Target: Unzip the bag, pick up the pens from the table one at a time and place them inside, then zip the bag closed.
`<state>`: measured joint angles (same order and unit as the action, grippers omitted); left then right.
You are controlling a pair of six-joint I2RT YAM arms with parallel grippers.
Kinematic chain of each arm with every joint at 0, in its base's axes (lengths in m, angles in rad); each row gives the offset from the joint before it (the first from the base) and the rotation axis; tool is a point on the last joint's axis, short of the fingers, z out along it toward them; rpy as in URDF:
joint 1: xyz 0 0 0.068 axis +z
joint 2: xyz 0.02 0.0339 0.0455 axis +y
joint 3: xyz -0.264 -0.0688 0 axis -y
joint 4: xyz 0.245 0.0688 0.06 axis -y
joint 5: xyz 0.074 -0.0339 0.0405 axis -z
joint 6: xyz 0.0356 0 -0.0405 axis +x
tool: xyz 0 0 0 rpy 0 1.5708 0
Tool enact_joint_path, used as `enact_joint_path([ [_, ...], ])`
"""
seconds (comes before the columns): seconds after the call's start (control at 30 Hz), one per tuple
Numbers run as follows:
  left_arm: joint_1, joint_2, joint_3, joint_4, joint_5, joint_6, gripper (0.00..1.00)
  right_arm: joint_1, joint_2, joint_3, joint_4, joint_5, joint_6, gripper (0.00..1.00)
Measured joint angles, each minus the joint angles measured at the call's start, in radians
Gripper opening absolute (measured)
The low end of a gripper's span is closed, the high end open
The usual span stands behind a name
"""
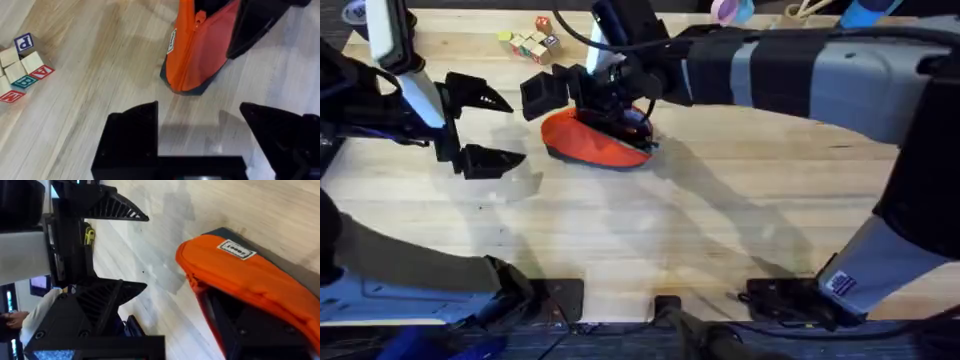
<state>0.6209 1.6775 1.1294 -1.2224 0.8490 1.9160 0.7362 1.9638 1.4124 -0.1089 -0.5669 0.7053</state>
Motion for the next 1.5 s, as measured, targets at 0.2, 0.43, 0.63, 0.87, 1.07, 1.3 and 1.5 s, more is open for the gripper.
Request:
enact_joint_path([
  [0.2,0.0,0.0,0.0,0.0,0.0,0.0,0.994,-0.026,-0.001,0.0,0.001,-0.014,-0.01,0.996],
  [0.43,0.0,0.0,0.0,0.0,0.0,0.0,0.994,-0.045,-0.025,0.0,-0.003,-0.029,-0.01,0.996],
  [0.63,0.0,0.0,0.0,0.0,0.0,0.0,0.993,-0.055,-0.102,0.0,0.004,-0.026,-0.046,0.996],
  [0.87,0.0,0.0,0.0,0.0,0.0,0.0,0.993,-0.058,-0.124,0.0,-0.004,-0.025,-0.066,0.996],
  [1.07,0.0,0.0,0.0,0.0,0.0,0.0,0.993,-0.058,-0.124,0.0,-0.004,-0.025,-0.145,0.997],
  [1.3,0.0,0.0,0.0,0.0,0.0,0.0,0.993,-0.057,-0.125,0.026,-0.142,0.043,-0.234,0.996],
  [1.5,0.0,0.0,0.0,0.0,0.0,0.0,0.993,0.01,-0.125,0.154,-0.324,0.301,-0.382,0.996],
])
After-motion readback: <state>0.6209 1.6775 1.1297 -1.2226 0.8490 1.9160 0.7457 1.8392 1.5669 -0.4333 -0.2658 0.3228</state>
